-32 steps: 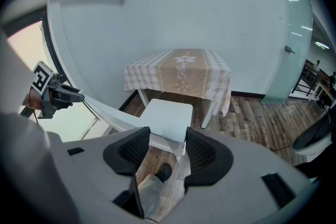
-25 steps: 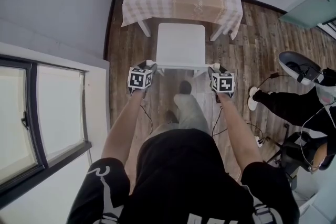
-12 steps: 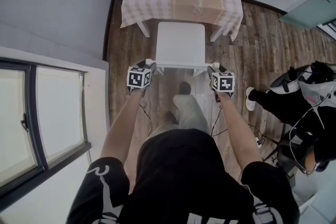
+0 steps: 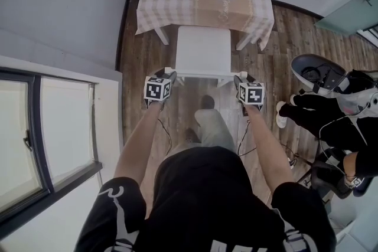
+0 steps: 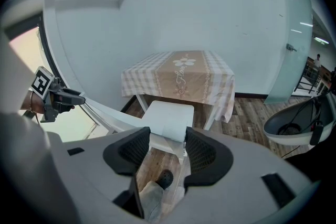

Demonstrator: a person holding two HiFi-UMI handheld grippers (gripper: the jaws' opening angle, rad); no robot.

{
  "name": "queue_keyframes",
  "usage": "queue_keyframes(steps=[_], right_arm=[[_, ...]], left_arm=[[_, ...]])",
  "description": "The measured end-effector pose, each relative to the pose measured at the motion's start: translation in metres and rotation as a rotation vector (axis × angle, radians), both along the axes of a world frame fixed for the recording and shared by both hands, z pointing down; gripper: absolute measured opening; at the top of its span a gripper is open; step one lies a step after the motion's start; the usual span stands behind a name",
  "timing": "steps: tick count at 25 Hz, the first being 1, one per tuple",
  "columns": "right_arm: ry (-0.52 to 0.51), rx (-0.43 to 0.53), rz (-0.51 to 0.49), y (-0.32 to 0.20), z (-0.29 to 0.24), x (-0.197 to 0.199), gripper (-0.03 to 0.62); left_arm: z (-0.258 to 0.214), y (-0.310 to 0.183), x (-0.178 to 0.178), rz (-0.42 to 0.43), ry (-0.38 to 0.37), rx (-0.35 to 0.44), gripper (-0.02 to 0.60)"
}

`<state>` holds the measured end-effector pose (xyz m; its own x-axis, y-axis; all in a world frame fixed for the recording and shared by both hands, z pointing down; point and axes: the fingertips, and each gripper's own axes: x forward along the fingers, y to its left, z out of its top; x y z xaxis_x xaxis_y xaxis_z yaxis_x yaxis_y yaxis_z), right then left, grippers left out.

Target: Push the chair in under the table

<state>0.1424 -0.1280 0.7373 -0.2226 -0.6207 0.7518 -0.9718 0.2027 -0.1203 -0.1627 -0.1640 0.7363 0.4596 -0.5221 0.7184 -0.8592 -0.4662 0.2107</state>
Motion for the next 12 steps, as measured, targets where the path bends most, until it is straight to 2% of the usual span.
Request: queue_keyframes(steps=[7, 12], right_arm=[[-0.004, 0.020, 0.010, -0.016, 0.001, 0.003, 0.215], [0.005, 0.044, 0.022, -0.026, -0.001, 0.005, 0.215]], left_arm=[[0.001, -0.014, 0.002, -0.001, -0.003, 0.018, 0.202], [-0.001, -0.025, 0.002, 0.025, -0.042, 0.030, 0.216]])
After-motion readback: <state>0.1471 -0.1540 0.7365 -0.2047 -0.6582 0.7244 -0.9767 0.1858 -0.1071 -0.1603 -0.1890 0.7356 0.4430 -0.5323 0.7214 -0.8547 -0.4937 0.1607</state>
